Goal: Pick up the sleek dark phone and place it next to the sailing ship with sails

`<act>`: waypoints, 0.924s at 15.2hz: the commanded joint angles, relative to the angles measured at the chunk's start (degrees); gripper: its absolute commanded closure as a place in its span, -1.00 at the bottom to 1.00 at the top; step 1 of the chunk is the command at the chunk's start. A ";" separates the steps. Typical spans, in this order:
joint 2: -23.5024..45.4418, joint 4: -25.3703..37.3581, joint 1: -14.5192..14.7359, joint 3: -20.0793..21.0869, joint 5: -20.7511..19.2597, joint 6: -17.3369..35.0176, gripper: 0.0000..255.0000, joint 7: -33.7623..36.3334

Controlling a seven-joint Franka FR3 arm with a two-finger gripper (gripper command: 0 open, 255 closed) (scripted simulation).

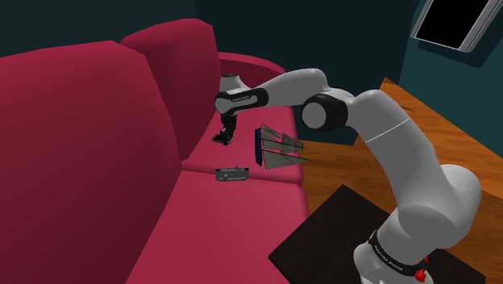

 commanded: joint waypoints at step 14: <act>3.41 0.45 0.18 -0.24 -0.22 3.00 -1.00 0.05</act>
